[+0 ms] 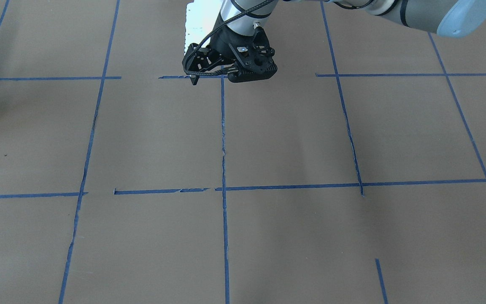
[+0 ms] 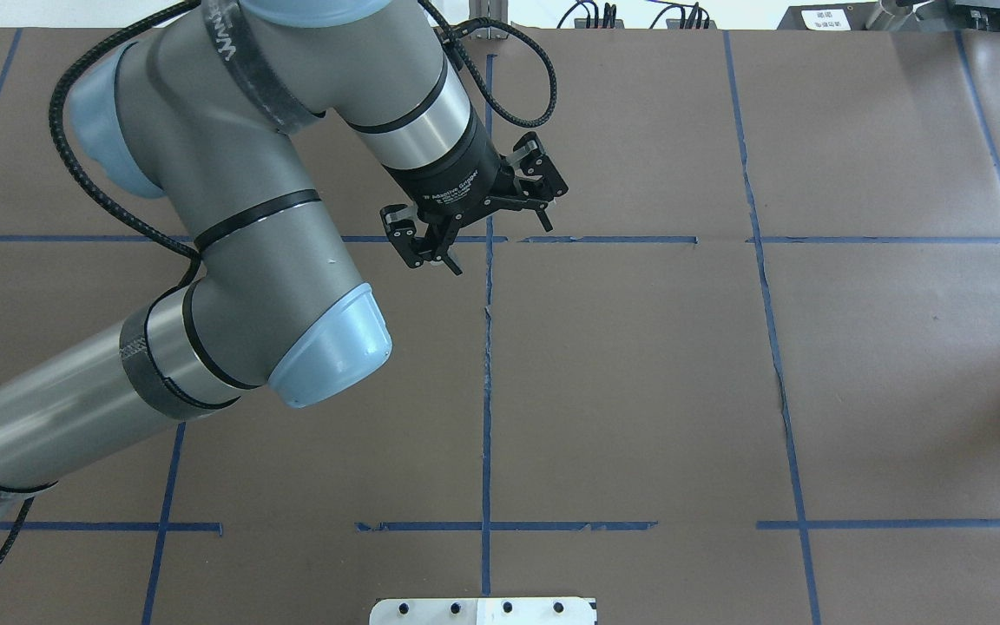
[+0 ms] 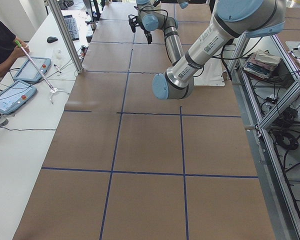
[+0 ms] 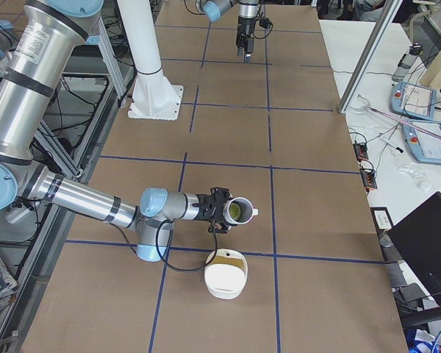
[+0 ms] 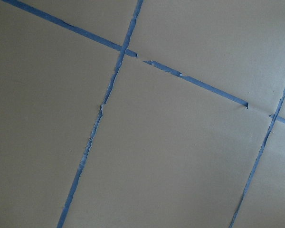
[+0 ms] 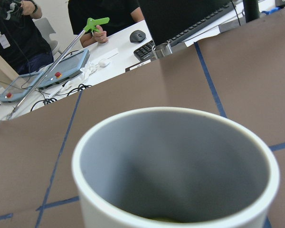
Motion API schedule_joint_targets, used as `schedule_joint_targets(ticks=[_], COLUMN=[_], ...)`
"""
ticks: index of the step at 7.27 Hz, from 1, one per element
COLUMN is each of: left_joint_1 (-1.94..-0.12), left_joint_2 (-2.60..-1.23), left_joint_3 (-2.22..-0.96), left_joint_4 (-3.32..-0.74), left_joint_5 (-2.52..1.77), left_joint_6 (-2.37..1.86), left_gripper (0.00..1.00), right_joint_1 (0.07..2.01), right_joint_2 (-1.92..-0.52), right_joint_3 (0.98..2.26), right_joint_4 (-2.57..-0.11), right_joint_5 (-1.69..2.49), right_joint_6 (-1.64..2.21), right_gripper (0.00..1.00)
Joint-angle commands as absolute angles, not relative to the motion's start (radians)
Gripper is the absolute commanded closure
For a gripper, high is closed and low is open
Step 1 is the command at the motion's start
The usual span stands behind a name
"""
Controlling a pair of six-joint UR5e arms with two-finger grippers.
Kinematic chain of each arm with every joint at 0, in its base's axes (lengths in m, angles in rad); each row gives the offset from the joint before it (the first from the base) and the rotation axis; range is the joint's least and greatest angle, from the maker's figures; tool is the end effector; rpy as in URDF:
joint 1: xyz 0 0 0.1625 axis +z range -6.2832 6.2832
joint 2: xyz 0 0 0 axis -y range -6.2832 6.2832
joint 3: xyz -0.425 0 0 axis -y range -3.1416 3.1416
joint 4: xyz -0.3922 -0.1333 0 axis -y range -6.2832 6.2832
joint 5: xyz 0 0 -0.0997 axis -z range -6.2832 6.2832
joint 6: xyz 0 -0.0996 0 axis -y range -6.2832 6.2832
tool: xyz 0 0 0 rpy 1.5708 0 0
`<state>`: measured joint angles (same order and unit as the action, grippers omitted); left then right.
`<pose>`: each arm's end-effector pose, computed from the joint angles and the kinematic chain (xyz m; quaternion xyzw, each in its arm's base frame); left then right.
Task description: Left arm hands cup to right arm to dump lemon
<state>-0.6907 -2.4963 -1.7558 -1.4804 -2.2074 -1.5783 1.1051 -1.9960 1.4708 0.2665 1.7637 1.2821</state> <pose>0.4416 -0.4611 0.0237 -0.1020 0.5284 -0.1399 0.8311 -0.0255 -0.3051 0.6749 0.3312 -0.5146 0.2592 0.7472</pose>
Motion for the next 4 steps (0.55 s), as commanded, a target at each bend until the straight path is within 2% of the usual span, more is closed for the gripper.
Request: schedule_joint_targets(ticks=[1, 2, 4], left_joint_1=[-0.692, -0.69, -0.692], left_joint_2=[-2.49, -2.49, -2.491], left_joint_3=[-1.759, -1.759, -1.761], left_joint_4=[-1.482, -1.482, -1.482], left_joint_5=[-2.207, -2.207, -2.207], left_joint_6=[-1.578, -1.578, -1.578], left_gripper=[0.0, 0.0, 0.0], right_joint_1=[1.166, 1.176, 1.189], right_joint_2=[-1.967, -1.944, -1.918], right_joint_3=[1.261, 1.197, 1.19], right_joint_4=[0.506, 0.593, 0.627], right_joint_5=[1.802, 1.805, 1.805], right_joint_6=[1.576, 1.732, 1.924], right_gripper=[0.78, 0.78, 0.78])
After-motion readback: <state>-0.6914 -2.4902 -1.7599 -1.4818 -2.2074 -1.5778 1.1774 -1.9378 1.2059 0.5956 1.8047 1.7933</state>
